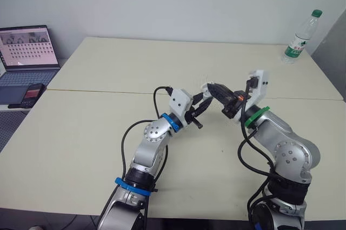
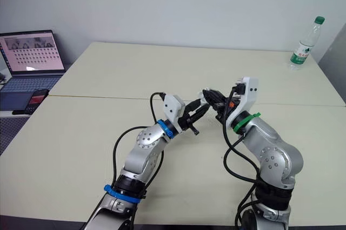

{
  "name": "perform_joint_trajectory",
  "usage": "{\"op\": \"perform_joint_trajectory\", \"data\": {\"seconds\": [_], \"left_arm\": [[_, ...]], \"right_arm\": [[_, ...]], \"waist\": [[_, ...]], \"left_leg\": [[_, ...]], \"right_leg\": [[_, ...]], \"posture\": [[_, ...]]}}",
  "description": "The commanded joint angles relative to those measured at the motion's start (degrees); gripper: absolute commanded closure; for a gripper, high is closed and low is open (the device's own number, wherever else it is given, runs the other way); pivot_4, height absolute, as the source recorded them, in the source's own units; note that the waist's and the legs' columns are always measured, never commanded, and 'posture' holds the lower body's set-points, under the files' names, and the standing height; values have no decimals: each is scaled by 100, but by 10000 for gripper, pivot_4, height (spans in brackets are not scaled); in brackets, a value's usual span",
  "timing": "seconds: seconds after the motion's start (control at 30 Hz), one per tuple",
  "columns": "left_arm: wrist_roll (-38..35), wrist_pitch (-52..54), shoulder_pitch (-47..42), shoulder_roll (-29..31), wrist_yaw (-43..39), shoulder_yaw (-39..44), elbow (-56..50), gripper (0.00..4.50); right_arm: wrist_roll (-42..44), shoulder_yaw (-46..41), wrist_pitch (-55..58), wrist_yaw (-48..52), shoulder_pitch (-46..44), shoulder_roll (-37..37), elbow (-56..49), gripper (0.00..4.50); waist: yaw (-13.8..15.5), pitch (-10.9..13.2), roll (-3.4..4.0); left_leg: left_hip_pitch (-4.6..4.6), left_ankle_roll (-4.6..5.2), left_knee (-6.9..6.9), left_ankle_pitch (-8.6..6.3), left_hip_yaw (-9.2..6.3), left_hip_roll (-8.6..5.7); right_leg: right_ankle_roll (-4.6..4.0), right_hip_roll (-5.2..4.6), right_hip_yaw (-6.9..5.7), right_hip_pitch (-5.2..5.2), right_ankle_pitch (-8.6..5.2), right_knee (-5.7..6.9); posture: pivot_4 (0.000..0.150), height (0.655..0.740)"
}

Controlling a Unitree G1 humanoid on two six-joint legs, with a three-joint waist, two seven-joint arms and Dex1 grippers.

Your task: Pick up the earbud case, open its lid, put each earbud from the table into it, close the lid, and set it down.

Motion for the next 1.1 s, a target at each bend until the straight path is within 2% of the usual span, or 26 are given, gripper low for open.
{"op": "perform_joint_trajectory", "data": {"seconds": [0.03, 0.83, 0.9, 0.97, 1.1], "left_arm": [[-52, -36, -10, -69, 49, -3, -322, 37405], [-143, 65, 9, -163, 96, 23, -436, 37405], [-143, 70, 21, -163, 89, 22, -440, 37405], [-143, 78, 29, -159, 84, 19, -445, 37405], [-144, 96, 37, -151, 89, 8, -460, 37405]], "right_arm": [[168, 108, -157, -114, -15, -34, -69, 41018], [258, 481, -448, -420, 261, -411, 120, 41018], [341, 487, -441, -391, 267, -461, 115, 33739], [398, 510, -479, -356, 267, -528, 101, 28481], [450, 521, -643, -297, 214, -647, 42, 13381]], "waist": [[-1, 0, 0], [-3, 0, 0], [-3, 1, 0], [-4, 1, 0], [-3, 1, -1]], "left_leg": [[0, 0, 0, 0, 0, 0], [-2, 0, -5, 0, 0, 1], [-2, 0, -6, 0, 0, 1], [-2, 0, -6, 0, -1, 1], [-3, 1, -6, -1, -1, 0]], "right_leg": [[0, 0, 0, 0, 0, 0], [1, 1, -1, -1, -1, -6], [1, 1, -1, -1, -1, -6], [1, 1, -1, -1, -1, -6], [1, 1, -1, -1, -1, -7]], "posture": [[1500, 7362], [1500, 7362], [1500, 7362], [1500, 7362], [1500, 7362]]}}
